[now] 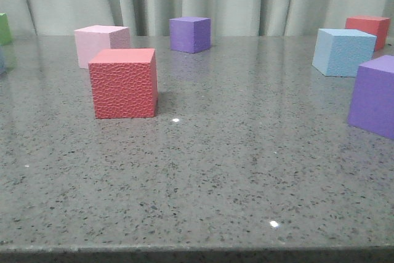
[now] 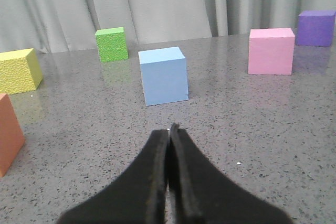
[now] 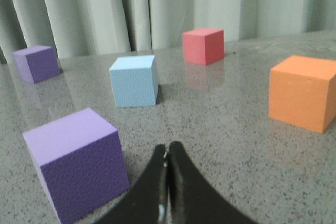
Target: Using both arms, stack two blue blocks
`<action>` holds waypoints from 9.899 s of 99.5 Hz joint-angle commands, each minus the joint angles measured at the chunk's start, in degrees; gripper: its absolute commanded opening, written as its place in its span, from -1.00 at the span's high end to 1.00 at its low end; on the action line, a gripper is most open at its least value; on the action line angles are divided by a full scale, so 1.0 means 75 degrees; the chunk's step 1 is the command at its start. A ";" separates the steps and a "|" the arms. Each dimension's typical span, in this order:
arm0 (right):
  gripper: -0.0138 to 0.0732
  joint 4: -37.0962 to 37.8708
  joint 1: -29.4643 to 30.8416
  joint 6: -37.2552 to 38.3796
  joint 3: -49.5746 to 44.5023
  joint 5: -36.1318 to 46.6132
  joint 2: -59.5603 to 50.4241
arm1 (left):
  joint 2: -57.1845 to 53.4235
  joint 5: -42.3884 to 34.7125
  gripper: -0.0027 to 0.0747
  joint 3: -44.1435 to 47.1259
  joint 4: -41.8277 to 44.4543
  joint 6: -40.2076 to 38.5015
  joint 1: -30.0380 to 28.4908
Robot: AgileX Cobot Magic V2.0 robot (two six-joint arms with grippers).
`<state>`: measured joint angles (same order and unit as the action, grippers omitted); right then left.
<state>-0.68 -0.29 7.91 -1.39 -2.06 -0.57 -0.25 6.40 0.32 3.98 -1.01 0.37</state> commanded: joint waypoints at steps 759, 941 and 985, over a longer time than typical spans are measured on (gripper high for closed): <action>-0.70 0.0254 -0.4669 0.2030 1.7408 -0.8995 1.4490 | 0.8695 0.3418 -0.81 -0.8449 -0.0611 -0.0416 -0.0833; -0.70 0.1001 -0.5594 0.2274 1.1154 -0.6261 0.9390 | 1.2567 0.4138 0.21 -1.0292 -0.2014 0.0767 -0.0901; -0.70 0.1474 -0.5594 0.2474 1.1124 -0.6663 0.9288 | 1.2567 0.5624 0.22 -1.2737 -0.2007 0.0746 0.0180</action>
<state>7.42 -42.34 25.35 80.93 -54.31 71.51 96.52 48.57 -89.80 -10.12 4.55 -1.12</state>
